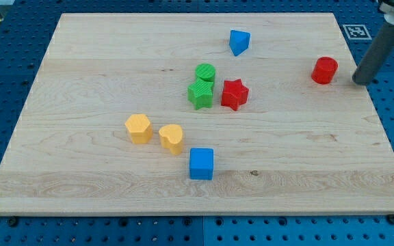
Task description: Move the red circle into the red star
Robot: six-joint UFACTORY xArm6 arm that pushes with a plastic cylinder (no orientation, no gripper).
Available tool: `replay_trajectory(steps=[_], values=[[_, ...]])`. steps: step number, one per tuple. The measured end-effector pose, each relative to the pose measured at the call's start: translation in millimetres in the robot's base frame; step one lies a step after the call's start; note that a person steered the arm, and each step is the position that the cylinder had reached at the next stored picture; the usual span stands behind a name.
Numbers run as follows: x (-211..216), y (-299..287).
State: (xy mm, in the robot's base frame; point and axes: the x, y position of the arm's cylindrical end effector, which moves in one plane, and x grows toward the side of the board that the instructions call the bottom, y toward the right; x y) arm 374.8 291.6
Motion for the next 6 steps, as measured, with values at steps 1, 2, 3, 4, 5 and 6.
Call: replay_trajectory(steps=[1, 2, 3, 4, 5, 6], values=[[-24, -30], [-24, -60], [-19, -57], [-1, -51], [15, -68], [15, -83]])
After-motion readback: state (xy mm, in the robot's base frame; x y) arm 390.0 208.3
